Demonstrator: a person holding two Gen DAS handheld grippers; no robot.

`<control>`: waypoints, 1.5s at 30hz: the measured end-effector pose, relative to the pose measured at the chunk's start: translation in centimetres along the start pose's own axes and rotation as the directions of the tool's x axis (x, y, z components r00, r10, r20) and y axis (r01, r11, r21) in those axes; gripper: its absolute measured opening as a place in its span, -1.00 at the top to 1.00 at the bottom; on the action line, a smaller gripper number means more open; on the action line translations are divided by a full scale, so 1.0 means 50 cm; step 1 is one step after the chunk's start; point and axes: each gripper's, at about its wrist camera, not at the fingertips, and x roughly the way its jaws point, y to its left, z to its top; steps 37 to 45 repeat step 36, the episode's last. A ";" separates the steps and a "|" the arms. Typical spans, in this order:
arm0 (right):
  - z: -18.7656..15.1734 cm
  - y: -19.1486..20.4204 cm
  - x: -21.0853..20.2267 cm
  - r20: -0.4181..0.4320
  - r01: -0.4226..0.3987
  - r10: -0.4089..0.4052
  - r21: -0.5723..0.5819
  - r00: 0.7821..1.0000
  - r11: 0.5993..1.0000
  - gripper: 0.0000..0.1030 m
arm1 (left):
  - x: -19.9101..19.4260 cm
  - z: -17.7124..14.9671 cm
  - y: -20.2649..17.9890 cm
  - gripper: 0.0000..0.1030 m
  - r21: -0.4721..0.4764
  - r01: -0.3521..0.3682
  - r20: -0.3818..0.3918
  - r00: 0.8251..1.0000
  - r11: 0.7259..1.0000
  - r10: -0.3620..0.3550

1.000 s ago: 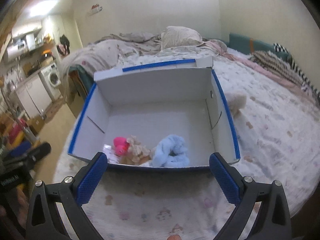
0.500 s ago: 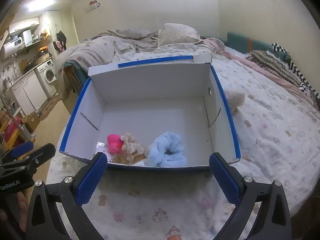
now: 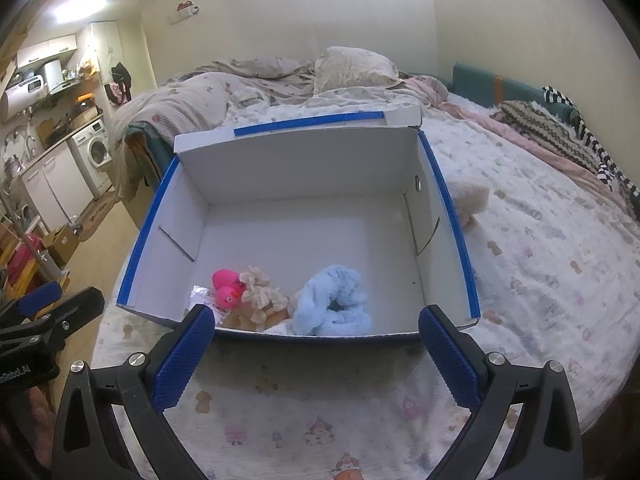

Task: Organize soft objects

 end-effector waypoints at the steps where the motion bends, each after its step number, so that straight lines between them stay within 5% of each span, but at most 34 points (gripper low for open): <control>1: 0.000 -0.001 0.001 -0.001 0.001 -0.001 0.003 1.000 1.000 -1.00 | -0.001 0.000 0.000 -0.99 0.002 -0.002 0.002 1.000 1.000 0.002; 45: -0.002 -0.002 -0.006 0.003 0.005 -0.005 0.013 1.000 1.000 -1.00 | -0.005 -0.002 -0.003 -0.99 0.007 -0.003 -0.001 1.000 1.000 0.003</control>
